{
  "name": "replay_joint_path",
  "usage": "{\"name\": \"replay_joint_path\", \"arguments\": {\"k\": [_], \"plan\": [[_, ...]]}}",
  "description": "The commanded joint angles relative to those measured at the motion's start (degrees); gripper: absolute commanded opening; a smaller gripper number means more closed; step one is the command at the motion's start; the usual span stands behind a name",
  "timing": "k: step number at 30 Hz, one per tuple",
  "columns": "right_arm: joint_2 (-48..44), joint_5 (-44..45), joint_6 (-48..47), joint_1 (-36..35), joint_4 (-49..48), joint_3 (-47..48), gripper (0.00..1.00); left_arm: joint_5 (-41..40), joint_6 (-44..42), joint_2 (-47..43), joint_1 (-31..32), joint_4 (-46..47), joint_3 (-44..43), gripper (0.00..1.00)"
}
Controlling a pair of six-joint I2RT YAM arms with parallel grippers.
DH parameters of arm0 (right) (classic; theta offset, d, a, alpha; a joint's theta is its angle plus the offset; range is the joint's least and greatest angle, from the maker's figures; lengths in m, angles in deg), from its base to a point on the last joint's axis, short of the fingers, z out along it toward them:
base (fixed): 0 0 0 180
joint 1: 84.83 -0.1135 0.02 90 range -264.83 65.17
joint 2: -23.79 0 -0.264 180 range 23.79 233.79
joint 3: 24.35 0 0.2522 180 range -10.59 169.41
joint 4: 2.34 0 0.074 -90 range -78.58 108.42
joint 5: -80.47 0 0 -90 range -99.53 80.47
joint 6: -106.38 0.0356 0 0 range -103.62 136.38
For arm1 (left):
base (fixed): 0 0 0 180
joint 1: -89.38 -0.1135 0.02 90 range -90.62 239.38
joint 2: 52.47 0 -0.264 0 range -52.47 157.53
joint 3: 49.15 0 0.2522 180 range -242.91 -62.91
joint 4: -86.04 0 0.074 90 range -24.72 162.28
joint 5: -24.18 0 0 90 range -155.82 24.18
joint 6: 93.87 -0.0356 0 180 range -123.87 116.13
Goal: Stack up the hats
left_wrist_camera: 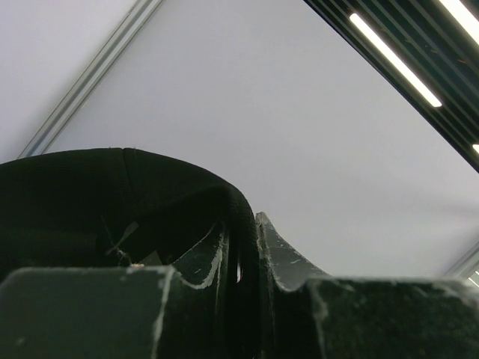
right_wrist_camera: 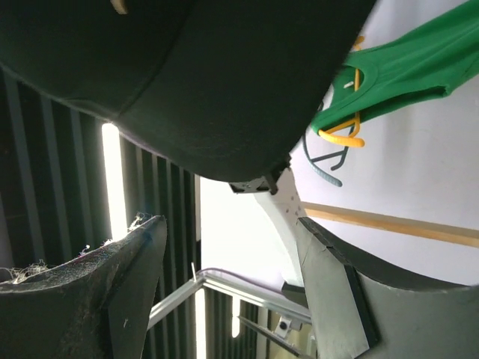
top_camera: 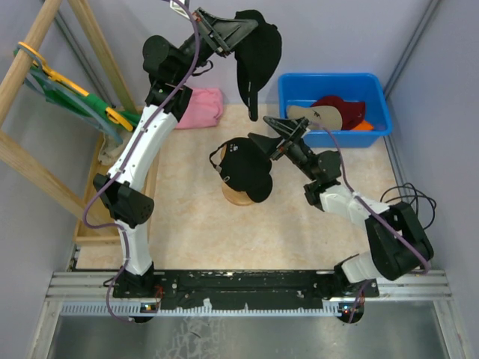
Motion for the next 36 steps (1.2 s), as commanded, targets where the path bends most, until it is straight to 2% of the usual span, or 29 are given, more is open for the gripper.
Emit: {"name": "replay_joint_path", "arguments": {"k": [1, 15, 20, 31, 33, 36], "plan": [[2.5, 4.2, 11.9, -2.6, -6.0, 3.5, 0.7, -0.9, 0.4, -2.1, 0.4, 2.8, -0.5, 0.0], [10.6, 8.1, 12.3, -3.0, -11.5, 8.0, 0.7, -0.1, 2.0, -6.7, 0.6, 4.4, 4.8, 0.0], [14.1, 9.8, 13.2, -3.0, -14.1, 10.0, 0.66, 0.2, 2.6, -8.4, 0.8, 3.8, 6.0, 0.0], [17.8, 11.0, 13.3, -2.1, -16.4, 11.3, 0.48, -0.2, 2.4, -15.1, 0.8, 5.5, 16.4, 0.0], [17.8, 10.4, 13.2, -1.9, -16.5, 12.2, 0.4, -0.4, 2.0, -16.3, 0.9, 6.4, 19.1, 0.0], [17.1, 9.7, 13.4, -1.1, -16.7, 12.1, 0.22, -0.8, 1.3, -18.3, 0.8, 7.4, 23.3, 0.0]]}}
